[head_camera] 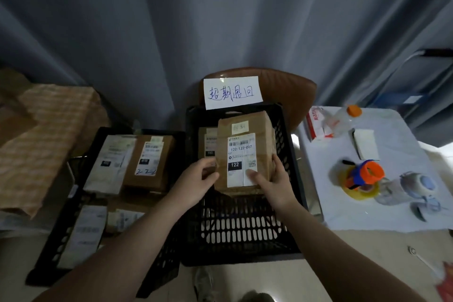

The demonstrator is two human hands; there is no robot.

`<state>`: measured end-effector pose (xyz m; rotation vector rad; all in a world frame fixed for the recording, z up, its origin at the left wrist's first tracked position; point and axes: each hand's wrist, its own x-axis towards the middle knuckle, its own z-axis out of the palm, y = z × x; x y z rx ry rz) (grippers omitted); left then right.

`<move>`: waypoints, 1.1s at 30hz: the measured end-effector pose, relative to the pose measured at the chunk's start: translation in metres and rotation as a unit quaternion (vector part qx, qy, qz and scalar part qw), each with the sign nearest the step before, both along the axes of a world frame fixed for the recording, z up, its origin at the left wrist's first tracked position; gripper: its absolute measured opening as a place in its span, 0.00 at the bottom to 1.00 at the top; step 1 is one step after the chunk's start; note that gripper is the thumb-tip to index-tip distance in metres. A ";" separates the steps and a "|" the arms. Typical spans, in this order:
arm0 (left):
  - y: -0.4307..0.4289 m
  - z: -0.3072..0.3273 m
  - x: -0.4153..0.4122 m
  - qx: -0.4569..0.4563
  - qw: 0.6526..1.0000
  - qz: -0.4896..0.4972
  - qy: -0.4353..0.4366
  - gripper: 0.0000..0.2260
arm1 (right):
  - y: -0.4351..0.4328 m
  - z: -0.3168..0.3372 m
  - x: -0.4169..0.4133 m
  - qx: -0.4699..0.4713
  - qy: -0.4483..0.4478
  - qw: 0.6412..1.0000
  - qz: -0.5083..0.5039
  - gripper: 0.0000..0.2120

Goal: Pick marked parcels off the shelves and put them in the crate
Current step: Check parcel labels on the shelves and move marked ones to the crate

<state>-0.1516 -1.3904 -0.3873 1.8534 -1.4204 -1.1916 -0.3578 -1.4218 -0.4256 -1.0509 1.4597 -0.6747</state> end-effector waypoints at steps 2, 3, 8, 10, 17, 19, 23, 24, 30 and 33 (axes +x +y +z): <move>-0.026 -0.017 -0.001 0.010 0.999 -0.017 -0.047 0.20 | -0.021 -0.011 0.000 0.001 0.053 0.999 -0.008 0.50; -0.037 -0.028 -0.001 0.020 0.997 -0.020 -0.066 0.20 | -0.029 -0.013 0.000 0.003 0.089 0.996 -0.010 0.49; -0.089 -0.089 -0.003 0.058 0.990 -0.050 -0.117 0.23 | -0.067 -0.053 0.000 0.007 0.210 0.977 0.023 0.42; -0.102 -0.114 -0.007 0.071 0.983 -0.093 -0.143 0.24 | -0.077 -0.075 0.004 0.002 0.193 0.980 0.039 0.42; -0.124 -0.186 -0.006 0.032 0.968 -0.155 -0.192 0.23 | -0.095 -0.140 0.003 -0.072 0.153 0.985 0.023 0.33; -0.125 -0.195 -0.007 0.025 0.960 -0.165 -0.224 0.23 | -0.101 -0.154 0.002 -0.078 0.183 0.979 0.041 0.30; -0.126 -0.205 -0.009 -0.022 0.953 -0.139 -0.267 0.22 | -0.112 -0.182 0.005 -0.055 0.242 0.965 0.084 0.28; -0.124 -0.207 -0.008 -0.037 0.951 -0.138 -0.276 0.22 | -0.115 -0.188 0.005 -0.046 0.273 0.953 0.121 0.31; -0.108 -0.224 -0.006 -0.074 0.935 -0.156 -0.310 0.25 | -0.129 -0.198 0.019 -0.010 0.438 0.864 0.247 0.41; -0.110 -0.223 -0.008 -0.093 0.931 -0.152 -0.318 0.24 | -0.132 -0.199 0.017 -0.015 0.490 0.818 0.302 0.40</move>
